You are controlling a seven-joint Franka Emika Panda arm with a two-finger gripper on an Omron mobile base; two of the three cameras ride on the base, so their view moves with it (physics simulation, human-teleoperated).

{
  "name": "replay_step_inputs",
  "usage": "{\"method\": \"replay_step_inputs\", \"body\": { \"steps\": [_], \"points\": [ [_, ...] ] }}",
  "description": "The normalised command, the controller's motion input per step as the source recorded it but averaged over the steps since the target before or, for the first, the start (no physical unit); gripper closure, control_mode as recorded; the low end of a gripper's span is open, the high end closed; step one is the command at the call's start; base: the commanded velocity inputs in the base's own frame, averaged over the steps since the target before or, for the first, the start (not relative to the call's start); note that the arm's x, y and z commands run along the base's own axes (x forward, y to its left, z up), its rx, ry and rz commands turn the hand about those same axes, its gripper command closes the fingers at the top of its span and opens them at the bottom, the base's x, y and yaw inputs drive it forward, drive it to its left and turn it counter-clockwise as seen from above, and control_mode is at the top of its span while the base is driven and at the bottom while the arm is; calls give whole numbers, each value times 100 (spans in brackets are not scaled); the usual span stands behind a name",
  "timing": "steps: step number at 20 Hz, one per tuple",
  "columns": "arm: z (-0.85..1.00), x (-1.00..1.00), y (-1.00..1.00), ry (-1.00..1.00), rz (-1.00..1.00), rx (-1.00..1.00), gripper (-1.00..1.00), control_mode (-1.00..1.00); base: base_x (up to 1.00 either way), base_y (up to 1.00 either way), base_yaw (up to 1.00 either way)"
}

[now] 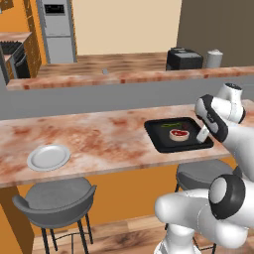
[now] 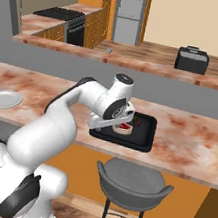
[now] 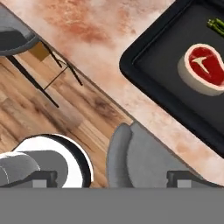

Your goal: Create a steak meal by picking up the steak and asparagus from the tray and placing them on the plate. Leave the cherry on the tray.

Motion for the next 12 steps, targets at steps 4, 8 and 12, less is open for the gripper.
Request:
{"method": "replay_step_inputs", "body": {
  "steps": [4, 8, 12],
  "points": [
    [-11, 40, -27, 0, 38, 0, -100, -100, 0, 0, 0],
    [-11, 45, -23, 0, 38, 0, -100, -100, 0, 0, 0],
    [-20, 45, -18, -4, 38, 0, -100, -100, 0, 0, 0]
  ]
}}
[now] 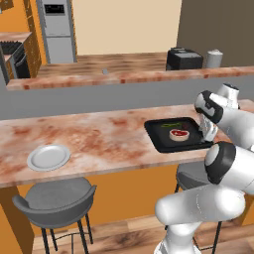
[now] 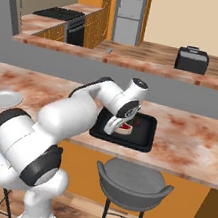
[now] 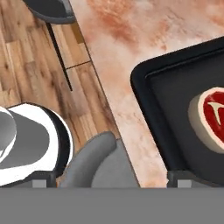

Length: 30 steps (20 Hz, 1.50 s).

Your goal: Create a steak meal by picking up the steak and asparagus from the tray and placing them on the plate. Leave the cherry on the tray.

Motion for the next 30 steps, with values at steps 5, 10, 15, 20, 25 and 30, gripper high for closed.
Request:
{"method": "replay_step_inputs", "body": {
  "steps": [5, 10, 15, 20, 25, 30],
  "points": [
    [-32, 38, -6, -7, 34, 0, -100, -100, 0, 0, 0],
    [-24, 47, 0, 0, 17, 0, -100, -100, 0, 0, 0],
    [-6, 55, 0, 0, 7, 0, -100, -100, 0, 0, 0],
    [-4, 46, 0, 0, 2, 0, -100, -100, 0, 0, 0],
    [-21, 31, 0, 0, 1, 0, -100, -100, 0, 0, 0],
    [-34, 15, -1, 0, 1, 0, -100, -100, 0, 0, 0]
  ]
}}
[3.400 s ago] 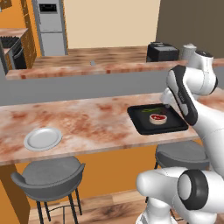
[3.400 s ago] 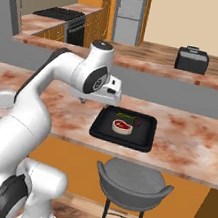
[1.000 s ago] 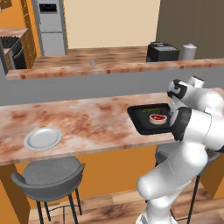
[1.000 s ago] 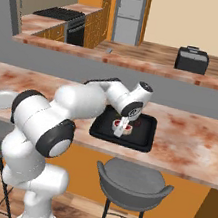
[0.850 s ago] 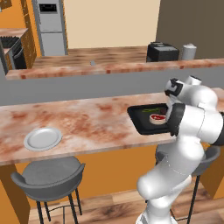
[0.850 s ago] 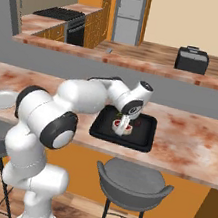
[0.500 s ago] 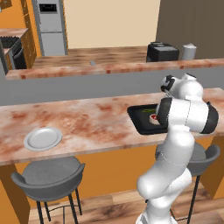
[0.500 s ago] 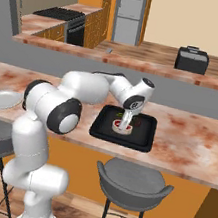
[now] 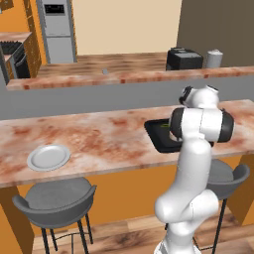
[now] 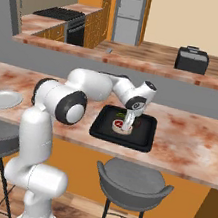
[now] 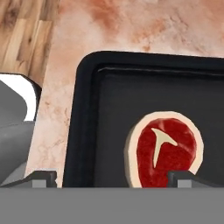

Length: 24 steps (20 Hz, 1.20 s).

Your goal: Create a steak meal by picking up the steak and asparagus from the tray and placing them on the plate. Leave the cherry on the tray.

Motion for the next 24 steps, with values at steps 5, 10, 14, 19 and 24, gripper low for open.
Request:
{"method": "replay_step_inputs", "body": {
  "steps": [5, 10, 14, 19, 24],
  "points": [
    [-26, 23, -2, 0, 1, 0, -100, -100, 0, 0, 0],
    [-14, 31, -9, 0, 1, 1, -100, -100, 0, 0, 0],
    [-10, 30, -14, 0, 2, 2, -100, -100, 0, 0, 0],
    [-18, 22, -9, 0, 2, 1, -100, -100, 0, 0, 0],
    [-35, 4, 0, -2, 2, 0, -100, -100, 0, 0, 0]
  ]
}}
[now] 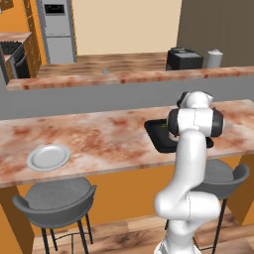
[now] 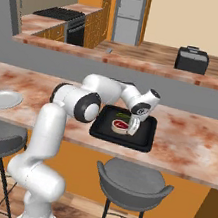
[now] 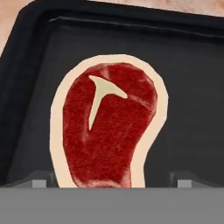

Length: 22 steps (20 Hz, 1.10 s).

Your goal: Create a steak meal by picking up the steak and asparagus from the tray and placing them on the plate. Leave the cherry on the tray.

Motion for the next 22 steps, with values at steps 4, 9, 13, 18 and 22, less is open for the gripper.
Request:
{"method": "replay_step_inputs", "body": {
  "steps": [4, 9, 13, 18, 22],
  "points": [
    [-29, 8, 0, -2, 0, 0, -100, -100, 0, 0, 0],
    [-24, 8, 2, -2, 0, 0, -100, -100, 0, 0, 0],
    [-11, 1, 23, -1, 0, -1, 100, -100, 0, 0, 0],
    [0, 0, 32, 0, 0, -3, 100, -100, 0, 0, 0],
    [0, 0, 7, 0, 0, 0, 100, -100, 0, 0, 0]
  ]
}}
